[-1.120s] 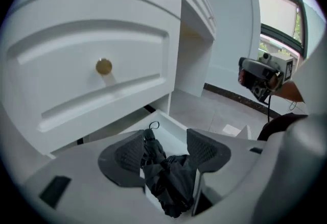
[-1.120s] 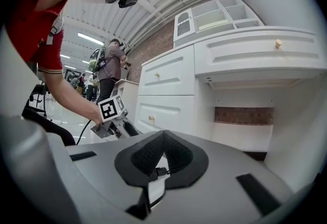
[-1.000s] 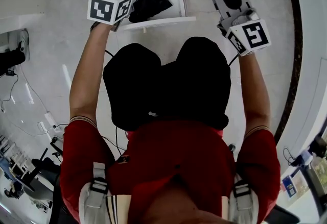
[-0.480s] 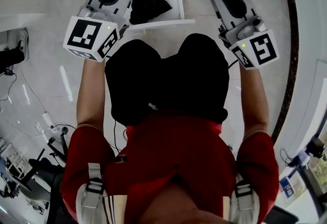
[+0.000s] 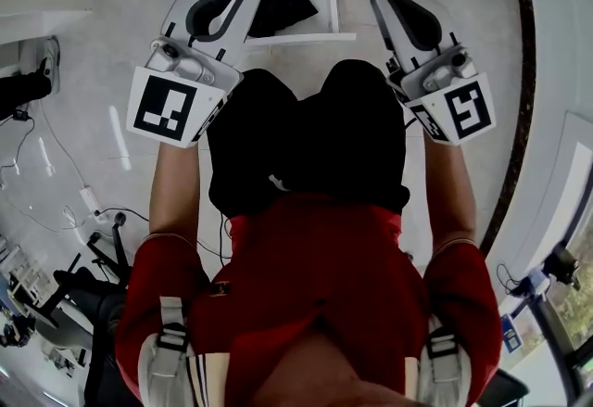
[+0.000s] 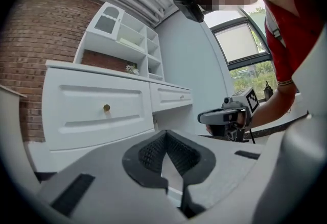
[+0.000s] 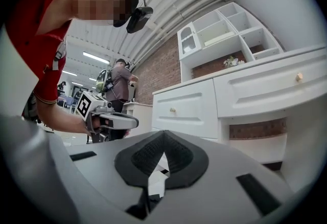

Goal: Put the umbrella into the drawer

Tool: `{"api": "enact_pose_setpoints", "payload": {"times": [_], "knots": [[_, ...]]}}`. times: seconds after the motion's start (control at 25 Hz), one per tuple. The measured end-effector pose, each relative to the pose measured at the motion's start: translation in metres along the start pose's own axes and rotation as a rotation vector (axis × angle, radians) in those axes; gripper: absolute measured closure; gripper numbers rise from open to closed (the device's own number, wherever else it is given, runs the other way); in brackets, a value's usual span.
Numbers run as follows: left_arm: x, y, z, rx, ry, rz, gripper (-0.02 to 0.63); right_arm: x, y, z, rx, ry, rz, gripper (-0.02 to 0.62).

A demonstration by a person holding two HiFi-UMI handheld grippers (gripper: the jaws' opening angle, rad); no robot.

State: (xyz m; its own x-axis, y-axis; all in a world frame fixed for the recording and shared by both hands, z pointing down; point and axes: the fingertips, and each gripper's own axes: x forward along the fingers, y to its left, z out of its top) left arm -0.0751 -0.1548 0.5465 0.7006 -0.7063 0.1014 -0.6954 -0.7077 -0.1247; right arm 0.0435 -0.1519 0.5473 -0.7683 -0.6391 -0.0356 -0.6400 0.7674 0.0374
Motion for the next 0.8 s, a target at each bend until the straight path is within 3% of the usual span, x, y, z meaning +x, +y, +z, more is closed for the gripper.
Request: {"api": "enact_pose_setpoints", "payload": {"times": [0.4, 0.8], "knots": [[-0.034, 0.006, 0.119, -0.066, -0.052, 0.049, 0.600, 0.005, 0.016, 0.116, 0.037, 0.023, 0.017, 0.597], [-0.072, 0.008, 0.258, -0.123, -0.026, 0.055, 0.599, 0.000, 0.029, 0.256, 0.095, 0.054, 0.002, 0.597]]}}
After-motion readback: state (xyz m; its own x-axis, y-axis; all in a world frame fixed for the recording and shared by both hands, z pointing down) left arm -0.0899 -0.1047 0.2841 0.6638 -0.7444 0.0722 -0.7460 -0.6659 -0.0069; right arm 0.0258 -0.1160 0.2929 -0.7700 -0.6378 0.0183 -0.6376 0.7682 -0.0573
